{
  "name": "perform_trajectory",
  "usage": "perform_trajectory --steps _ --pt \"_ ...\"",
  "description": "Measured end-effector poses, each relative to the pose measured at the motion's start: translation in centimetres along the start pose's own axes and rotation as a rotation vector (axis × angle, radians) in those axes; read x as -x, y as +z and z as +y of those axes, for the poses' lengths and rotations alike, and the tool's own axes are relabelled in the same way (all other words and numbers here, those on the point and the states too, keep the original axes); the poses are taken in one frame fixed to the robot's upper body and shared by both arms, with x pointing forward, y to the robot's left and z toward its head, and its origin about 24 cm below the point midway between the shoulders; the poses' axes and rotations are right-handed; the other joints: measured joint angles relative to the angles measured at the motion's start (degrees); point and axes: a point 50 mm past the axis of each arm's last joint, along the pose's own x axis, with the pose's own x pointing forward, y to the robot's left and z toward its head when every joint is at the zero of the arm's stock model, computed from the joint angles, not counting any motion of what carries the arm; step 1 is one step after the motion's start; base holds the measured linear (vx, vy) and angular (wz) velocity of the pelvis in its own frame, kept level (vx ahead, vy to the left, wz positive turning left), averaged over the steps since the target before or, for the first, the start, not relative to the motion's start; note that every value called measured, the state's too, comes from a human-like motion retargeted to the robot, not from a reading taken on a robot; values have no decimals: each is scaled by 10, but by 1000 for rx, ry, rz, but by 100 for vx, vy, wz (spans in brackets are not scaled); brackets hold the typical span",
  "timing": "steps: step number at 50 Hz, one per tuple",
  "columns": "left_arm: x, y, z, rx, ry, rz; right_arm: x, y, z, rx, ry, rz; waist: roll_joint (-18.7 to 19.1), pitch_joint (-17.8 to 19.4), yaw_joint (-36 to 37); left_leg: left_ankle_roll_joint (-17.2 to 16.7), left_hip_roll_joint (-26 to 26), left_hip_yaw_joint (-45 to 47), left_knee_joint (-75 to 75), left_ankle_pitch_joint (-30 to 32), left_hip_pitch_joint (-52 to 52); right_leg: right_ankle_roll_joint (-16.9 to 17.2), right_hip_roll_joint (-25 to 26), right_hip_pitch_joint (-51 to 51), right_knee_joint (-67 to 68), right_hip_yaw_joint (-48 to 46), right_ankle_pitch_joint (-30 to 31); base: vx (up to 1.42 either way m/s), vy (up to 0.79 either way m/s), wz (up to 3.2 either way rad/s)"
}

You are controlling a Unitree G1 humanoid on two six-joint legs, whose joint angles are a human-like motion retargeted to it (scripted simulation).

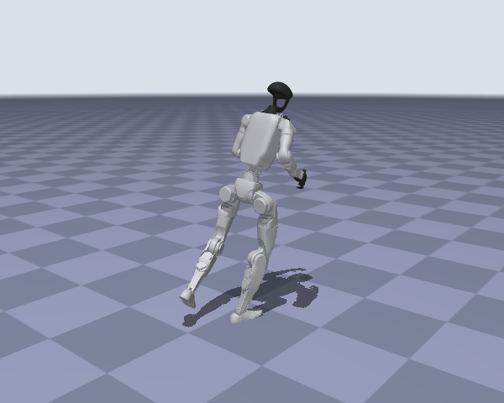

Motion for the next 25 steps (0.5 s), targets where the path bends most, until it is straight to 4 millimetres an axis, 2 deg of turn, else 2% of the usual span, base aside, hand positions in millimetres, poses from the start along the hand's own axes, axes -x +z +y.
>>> perform_trajectory --steps 2,3,5,7,8,10,12,13,15,17,18,20,22,23,25 --pt "32 -37 11 -32 75 269 -32 -7 14 -35 9 -11 1 23 37 9 16 -22 168 -70 -83 7 12 -9 25 49 -54 42 -9 -284" --pt "57 -60 18 -56 130 442 -50 6 22 -46 17 -79 6 32 58 13 20 -40 235 -103 -127 8 21 -15 40 71 -77 50 -2 -268" --pt "123 -93 26 -81 198 801 -77 59 41 -77 70 -321 0 37 102 21 12 -66 324 -149 -203 22 23 -39 105 113 -110 63 1 -242" --pt "167 -91 37 -54 204 991 -87 138 55 -124 147 -641 -20 37 121 49 -7 -81 328 -181 -259 24 21 10 26 139 -80 79 1 -146" --pt "176 -79 45 -26 193 1011 -83 174 58 -167 163 -797 -39 31 130 60 -11 -76 312 -193 -282 29 14 32 -7 146 -53 92 3 -94" --pt "174 -53 56 80 162 992 -58 225 55 -273 144 -1065 -80 9 160 75 -21 -55 237 -207 -313 40 -8 71 -63 152 19 101 8 -73" --pt "162 -36 57 201 139 935 -25 248 49 -360 120 -1264 -116 -5 207 79 -34 -26 99 -201 -314 48 -28 99 -95 165 115 108 18 -79" --pt "156 -30 54 246 129 899 -11 252 47 -377 123 -1332 -129 -7 229 79 -39 -11 16 -193 -304 51 -35 112 -106 175 166 109 25 -72" --pt "143 -25 47 297 116 818 2 250 46 -345 127 -1372 -134 4 251 69 -45 22 -149 -162 -269 53 -33 146 -116 198 248 108 31 -42" --pt "129 -28 37 277 94 730 -9 230 45 -240 96 -1249 -112 30 241 47 -42 33 -241 -122 -229 39 -14 178 -65 196 266 109 34 14" --pt "121 -32 32 239 68 685 -20 214 44 -181 77 -1144 -99 44 229 42 -39 26 -247 -113 -213 26 -7 182 -6 183 250 109 35 48" --pt "101 -48 18 154 29 593 -44 168 39 -69 25 -880 -84 63 196 52 -34 3 -185 -148 -198 3 -14 146 176 151 189 108 34 68" --pt "72 -68 2 146 41 493 -55 108 32 -45 -60 -590 -86 66 162 63 -39 -16 -111 -225 -185 -12 -26 77 352 156 129 105 30 60" --pt "51 -75 -7 157 52 424 -52 81 27 -62 -110 -471 -88 64 147 61 -44 -21 -94 -253 -175 -18 -24 37 419 168 104 104 26 59" --pt "-3 -67 -18 165 49 210 -27 47 14 -128 -188 -327 -84 56 112 43 -51 -31 -103 -275 -146 -31 -10 -41 497 179 65 104 21 80"
